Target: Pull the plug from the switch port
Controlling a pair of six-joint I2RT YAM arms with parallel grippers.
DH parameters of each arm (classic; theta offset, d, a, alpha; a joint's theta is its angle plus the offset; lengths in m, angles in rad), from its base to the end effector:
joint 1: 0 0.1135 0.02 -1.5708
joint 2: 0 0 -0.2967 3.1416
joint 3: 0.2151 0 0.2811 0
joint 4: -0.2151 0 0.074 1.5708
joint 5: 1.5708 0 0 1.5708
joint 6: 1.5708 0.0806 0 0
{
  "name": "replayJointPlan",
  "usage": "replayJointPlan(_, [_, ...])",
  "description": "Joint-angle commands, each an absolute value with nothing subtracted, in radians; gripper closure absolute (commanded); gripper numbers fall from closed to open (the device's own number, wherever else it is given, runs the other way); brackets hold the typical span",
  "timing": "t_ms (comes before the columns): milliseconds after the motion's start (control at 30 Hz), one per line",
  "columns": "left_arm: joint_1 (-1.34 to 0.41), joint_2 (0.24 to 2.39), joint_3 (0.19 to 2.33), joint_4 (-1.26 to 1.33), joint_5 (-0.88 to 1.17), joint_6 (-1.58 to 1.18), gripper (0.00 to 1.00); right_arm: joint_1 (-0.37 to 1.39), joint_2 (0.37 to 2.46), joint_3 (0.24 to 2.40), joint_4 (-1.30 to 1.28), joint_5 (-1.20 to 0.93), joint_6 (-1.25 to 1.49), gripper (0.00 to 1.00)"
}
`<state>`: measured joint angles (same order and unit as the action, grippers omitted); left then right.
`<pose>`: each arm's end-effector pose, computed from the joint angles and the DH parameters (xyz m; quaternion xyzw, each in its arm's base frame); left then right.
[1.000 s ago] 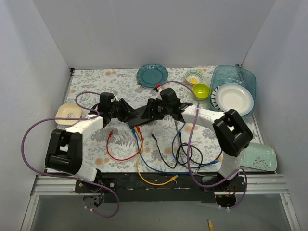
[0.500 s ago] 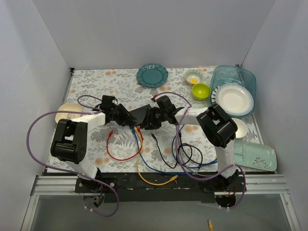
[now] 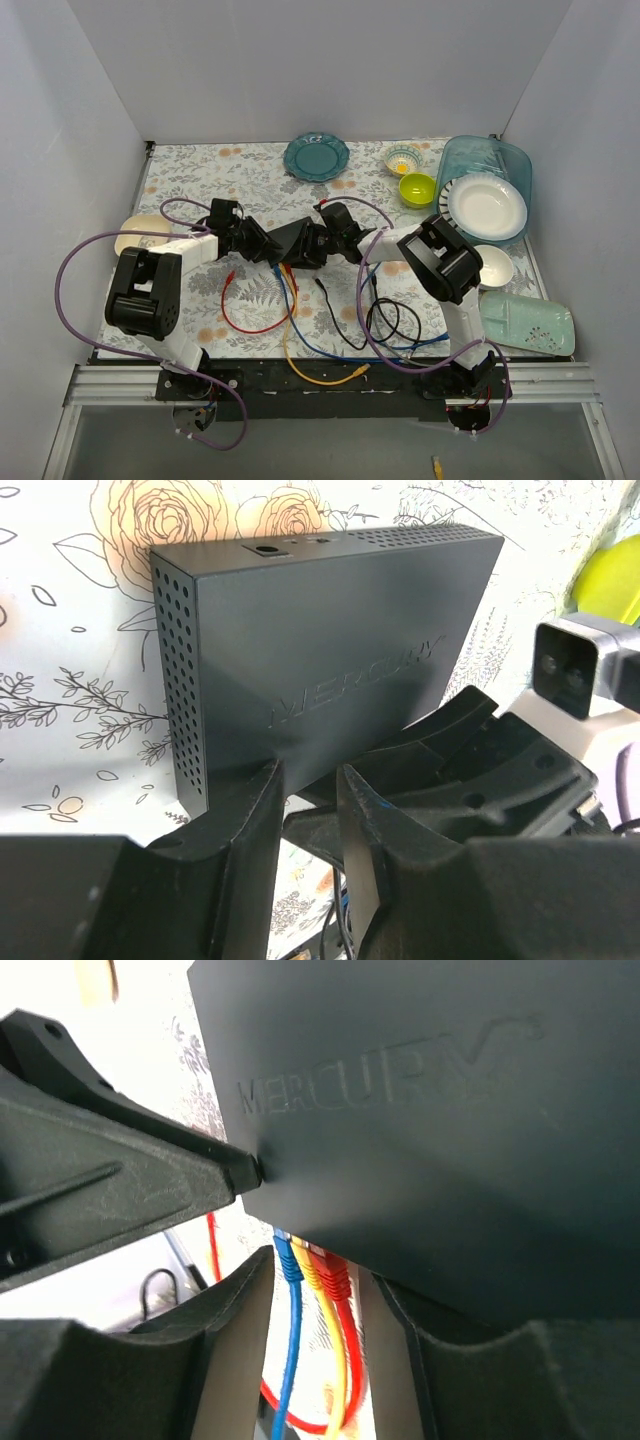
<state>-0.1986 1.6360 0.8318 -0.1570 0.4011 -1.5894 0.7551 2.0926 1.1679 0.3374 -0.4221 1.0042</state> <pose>0.3447 -0.1015 0.1319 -0.5530 0.7560 -0.3483 0.0360 0.3443 0.3694 0.1058 0.0089 0.8676 0.4734 0.1520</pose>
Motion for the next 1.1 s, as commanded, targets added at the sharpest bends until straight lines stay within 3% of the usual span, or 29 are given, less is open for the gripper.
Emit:
replayJointPlan(0, [-0.193,1.609,0.781,-0.216,0.356,-1.56,0.72,0.767,2.155,1.147,0.359,-0.357,1.077,0.56])
replayJointPlan(367, [-0.192,1.595,0.765,-0.222,0.361,-1.545,0.73,0.767,2.192,1.132,0.426,-0.367,1.134,0.75])
replayJointPlan(533, [-0.192,1.6,0.767,-0.227,0.371,-1.54,0.73,0.767,2.194,1.129,0.411,-0.413,1.072,0.99])
replayJointPlan(1067, [-0.187,1.623,0.735,-0.16,0.405,-1.585,0.73,0.772,2.094,0.801,0.376,-0.523,0.877,0.99])
